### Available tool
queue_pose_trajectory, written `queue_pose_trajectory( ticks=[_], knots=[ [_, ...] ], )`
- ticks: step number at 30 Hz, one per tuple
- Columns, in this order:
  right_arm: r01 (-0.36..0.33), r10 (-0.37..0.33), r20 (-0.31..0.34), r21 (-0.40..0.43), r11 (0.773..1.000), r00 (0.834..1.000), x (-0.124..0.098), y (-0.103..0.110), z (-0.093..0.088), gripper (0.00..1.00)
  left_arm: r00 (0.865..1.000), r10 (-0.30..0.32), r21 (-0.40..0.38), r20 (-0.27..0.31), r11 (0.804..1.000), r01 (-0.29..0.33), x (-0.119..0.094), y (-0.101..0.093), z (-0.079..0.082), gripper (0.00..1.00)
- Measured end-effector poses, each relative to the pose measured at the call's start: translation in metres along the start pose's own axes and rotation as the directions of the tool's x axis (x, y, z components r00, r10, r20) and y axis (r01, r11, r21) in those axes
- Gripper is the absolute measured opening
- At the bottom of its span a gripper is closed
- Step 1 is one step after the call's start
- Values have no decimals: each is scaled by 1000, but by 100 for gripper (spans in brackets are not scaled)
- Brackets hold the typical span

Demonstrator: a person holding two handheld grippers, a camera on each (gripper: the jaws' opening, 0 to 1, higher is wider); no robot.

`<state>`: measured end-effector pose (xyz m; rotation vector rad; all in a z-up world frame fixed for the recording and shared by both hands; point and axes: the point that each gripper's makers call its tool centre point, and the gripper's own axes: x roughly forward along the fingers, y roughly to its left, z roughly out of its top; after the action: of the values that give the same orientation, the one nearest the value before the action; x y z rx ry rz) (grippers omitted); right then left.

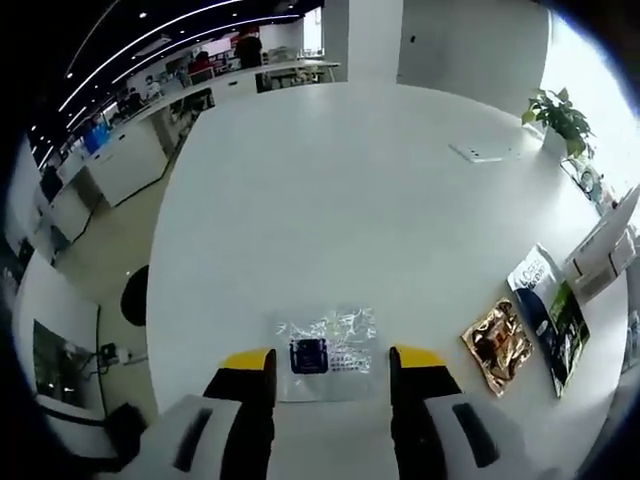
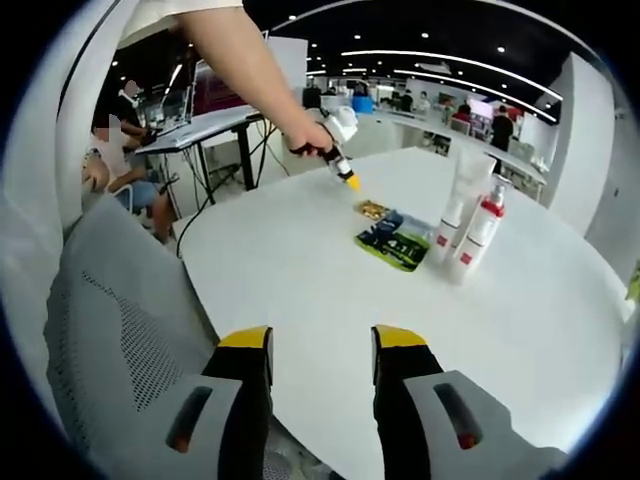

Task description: Arrange the skincare products in the storage area until every visible bottle or jar stands upright without overlapping.

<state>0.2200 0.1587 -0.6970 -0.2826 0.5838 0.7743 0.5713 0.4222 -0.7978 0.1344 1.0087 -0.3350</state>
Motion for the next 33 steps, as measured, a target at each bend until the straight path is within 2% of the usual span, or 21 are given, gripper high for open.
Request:
queue_pose_trajectory(
  ticks=[10, 15, 21, 30, 33],
  knots=[
    [6, -6, 2, -1, 1000, 1000, 0, -1, 0, 37, 1000, 8, -18, -15, 1000, -8, -10, -3, -6, 42],
    [0, 0, 12, -7, 1000, 1000, -1, 0, 3, 37, 1000, -6, -38, 25, 999, 7, -27, -10, -3, 42],
    [0, 1, 33, -14, 1000, 999, -2, 1, 8, 37, 993, -46, -51, 107, 997, 52, -57, -41, -7, 42],
    [14, -12, 85, -23, 1000, 996, -7, -1, 17, 37, 976, -120, -34, 179, 991, 128, -112, -98, -42, 42],
    [16, -13, 98, -35, 999, 995, -9, 1, 20, 38, 963, -155, -36, 222, 985, 167, -136, -121, -53, 42]
  ],
)
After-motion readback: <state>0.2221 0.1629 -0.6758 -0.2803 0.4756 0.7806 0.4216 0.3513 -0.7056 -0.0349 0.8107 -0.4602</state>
